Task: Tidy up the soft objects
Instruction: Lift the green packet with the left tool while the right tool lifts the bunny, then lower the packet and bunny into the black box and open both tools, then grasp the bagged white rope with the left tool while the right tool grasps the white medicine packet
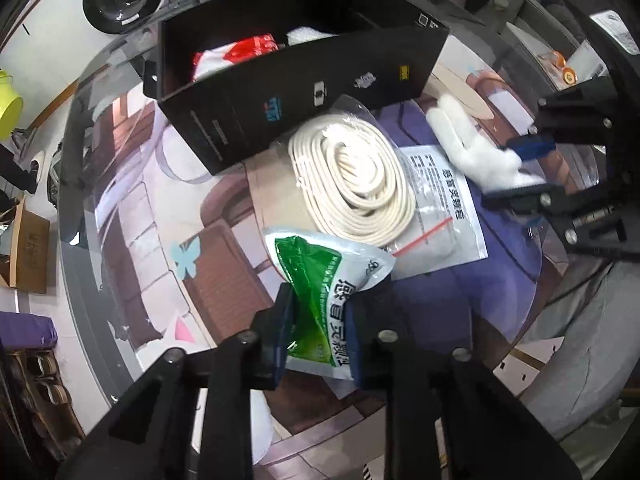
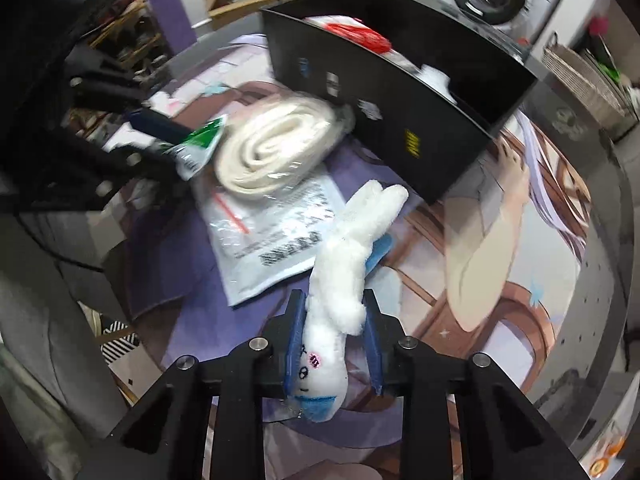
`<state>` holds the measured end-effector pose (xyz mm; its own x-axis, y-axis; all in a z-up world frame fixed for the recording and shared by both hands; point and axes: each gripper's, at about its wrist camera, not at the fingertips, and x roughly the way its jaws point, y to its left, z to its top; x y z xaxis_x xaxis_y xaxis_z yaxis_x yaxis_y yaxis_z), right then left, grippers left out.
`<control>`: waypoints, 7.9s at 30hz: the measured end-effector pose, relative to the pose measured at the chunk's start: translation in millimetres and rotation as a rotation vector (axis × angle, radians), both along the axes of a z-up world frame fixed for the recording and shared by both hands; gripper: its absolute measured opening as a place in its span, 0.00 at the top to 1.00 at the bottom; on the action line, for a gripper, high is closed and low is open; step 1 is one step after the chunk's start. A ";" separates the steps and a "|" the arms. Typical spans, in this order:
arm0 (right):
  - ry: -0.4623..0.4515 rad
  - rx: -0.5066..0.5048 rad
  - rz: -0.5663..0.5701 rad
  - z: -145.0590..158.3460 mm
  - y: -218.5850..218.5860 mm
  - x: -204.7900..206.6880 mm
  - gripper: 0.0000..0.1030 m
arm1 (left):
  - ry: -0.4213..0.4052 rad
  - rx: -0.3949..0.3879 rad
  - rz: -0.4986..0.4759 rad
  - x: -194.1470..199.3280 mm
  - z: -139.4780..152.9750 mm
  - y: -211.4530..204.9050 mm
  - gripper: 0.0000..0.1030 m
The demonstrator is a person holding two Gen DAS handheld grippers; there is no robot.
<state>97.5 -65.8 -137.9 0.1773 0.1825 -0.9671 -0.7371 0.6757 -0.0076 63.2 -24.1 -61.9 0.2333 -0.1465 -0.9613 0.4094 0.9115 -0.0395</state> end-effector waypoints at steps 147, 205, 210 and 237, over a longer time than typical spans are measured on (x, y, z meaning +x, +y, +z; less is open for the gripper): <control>0.108 0.111 -0.254 3.6 -11.1 47.0 0.44 | 0.037 -0.081 0.139 63.9 -14.7 -21.0 0.62; -0.048 0.047 0.050 -2.7 41.2 -23.6 0.70 | -0.036 -0.001 0.182 13.5 -15.4 25.9 0.64; -0.035 0.069 0.050 -1.5 40.7 -24.5 0.77 | -0.022 -0.027 0.147 13.9 -11.3 16.4 0.68; -0.403 0.413 -0.108 113.5 -5.9 -8.6 0.79 | -0.498 -0.208 0.215 -2.9 83.6 30.7 0.70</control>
